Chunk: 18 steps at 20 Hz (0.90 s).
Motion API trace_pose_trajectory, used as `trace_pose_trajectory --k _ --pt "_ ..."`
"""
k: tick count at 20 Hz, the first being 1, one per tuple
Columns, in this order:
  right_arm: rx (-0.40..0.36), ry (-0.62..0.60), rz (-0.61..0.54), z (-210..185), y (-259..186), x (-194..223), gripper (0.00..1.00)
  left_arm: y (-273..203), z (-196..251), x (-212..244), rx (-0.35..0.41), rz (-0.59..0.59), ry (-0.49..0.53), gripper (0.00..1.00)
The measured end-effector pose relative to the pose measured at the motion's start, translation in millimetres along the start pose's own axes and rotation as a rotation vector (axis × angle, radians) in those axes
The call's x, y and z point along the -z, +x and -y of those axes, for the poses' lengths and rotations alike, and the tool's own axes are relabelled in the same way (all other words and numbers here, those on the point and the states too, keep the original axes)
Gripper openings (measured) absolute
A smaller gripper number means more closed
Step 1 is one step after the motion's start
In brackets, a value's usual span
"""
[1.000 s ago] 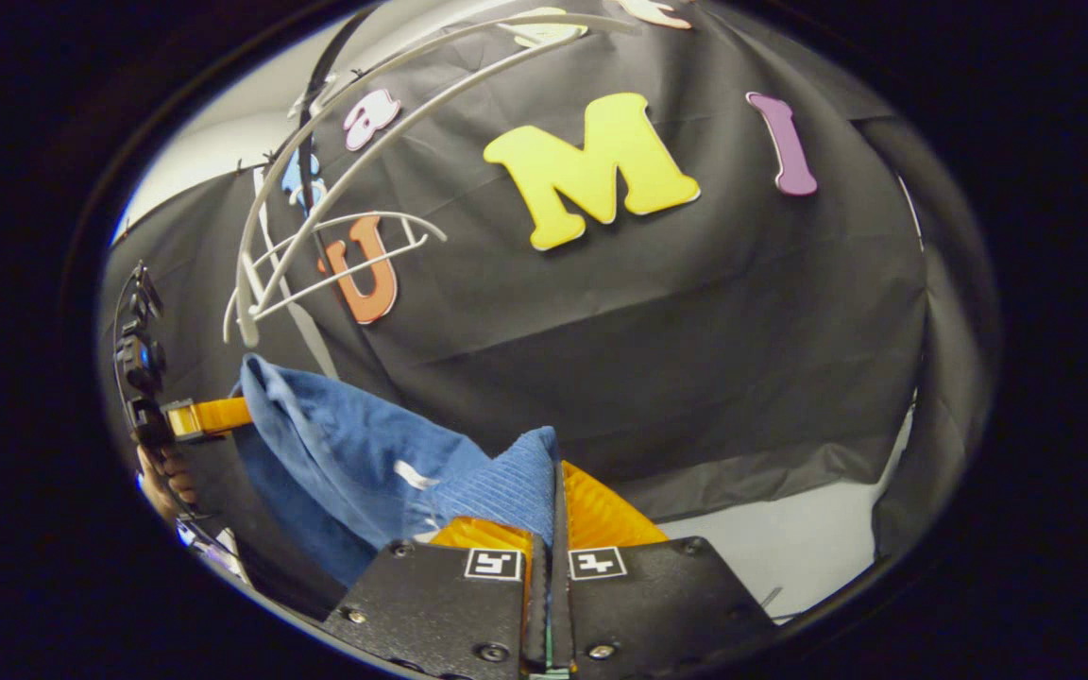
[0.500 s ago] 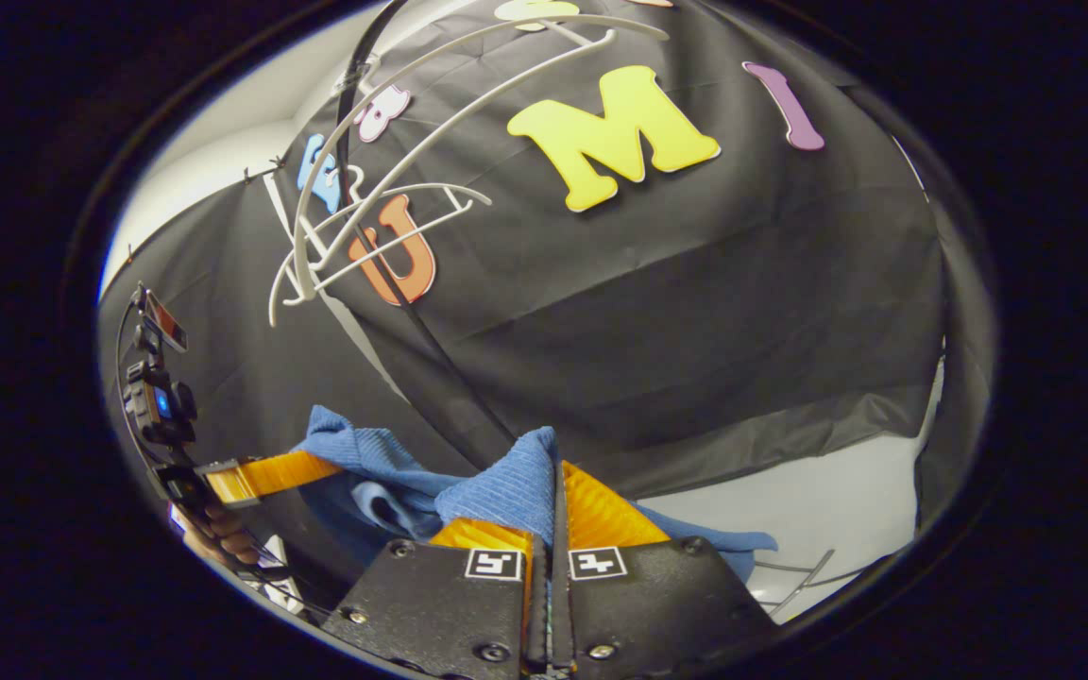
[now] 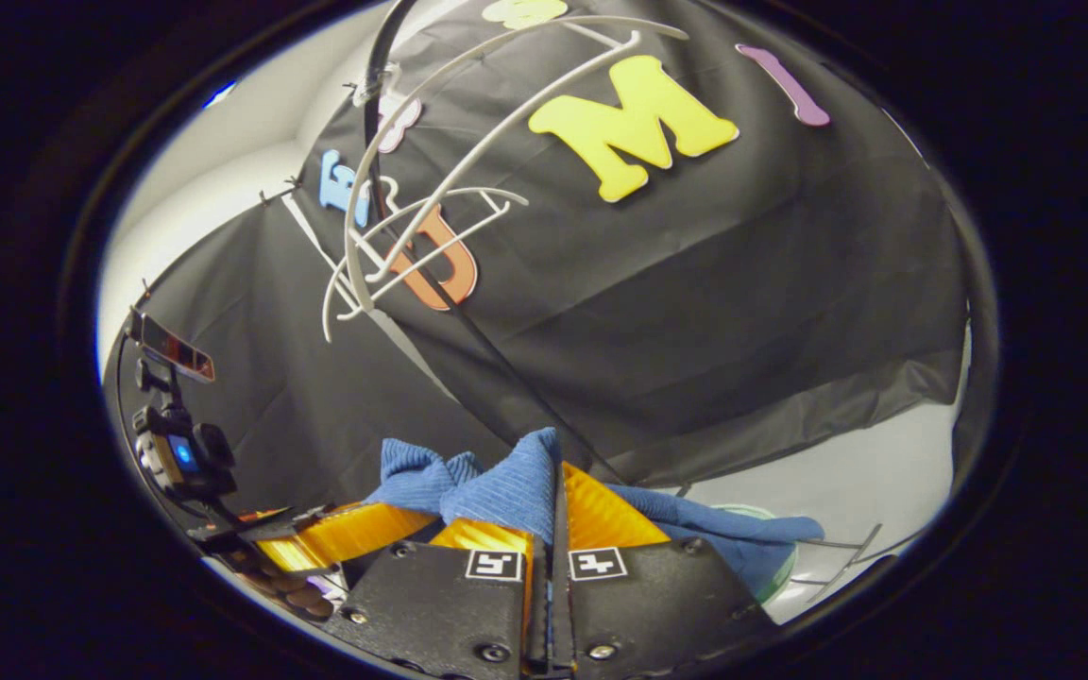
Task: Grasp the clothes on the hanger with both hands and then place them into the laundry hamper below.
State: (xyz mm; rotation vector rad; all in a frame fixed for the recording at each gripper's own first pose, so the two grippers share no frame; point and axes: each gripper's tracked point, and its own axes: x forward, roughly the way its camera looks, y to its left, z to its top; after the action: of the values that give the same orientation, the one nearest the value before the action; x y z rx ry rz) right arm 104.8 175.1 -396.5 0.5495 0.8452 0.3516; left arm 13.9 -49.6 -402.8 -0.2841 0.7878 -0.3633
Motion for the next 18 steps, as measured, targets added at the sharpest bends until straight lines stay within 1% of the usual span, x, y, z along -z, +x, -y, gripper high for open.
trace_pose_trajectory --k 3,5,6,8,13,18 --pt "0.031 0.051 -0.058 24.1 11.9 21.6 0.05 8.3 -11.0 28.2 -0.042 -0.056 -0.001 0.08" --pt "0.065 0.057 -0.104 39.2 21.7 37.7 0.05 16.6 -17.3 48.5 -0.065 -0.094 -0.008 0.08" --pt "0.096 0.047 -0.123 48.3 26.0 43.8 0.05 21.0 -18.9 58.8 -0.077 -0.118 -0.010 0.08" --pt "0.180 0.010 -0.181 71.1 32.9 62.1 0.05 28.4 -26.9 80.4 -0.115 -0.172 0.004 0.08" --pt "0.324 -0.076 -0.311 110.3 51.9 99.9 0.05 44.3 -43.3 123.7 -0.203 -0.311 0.074 0.08" --pt "0.385 -0.003 -0.379 130.9 60.7 123.1 0.05 42.8 -54.6 151.3 -0.281 -0.404 0.022 0.08"
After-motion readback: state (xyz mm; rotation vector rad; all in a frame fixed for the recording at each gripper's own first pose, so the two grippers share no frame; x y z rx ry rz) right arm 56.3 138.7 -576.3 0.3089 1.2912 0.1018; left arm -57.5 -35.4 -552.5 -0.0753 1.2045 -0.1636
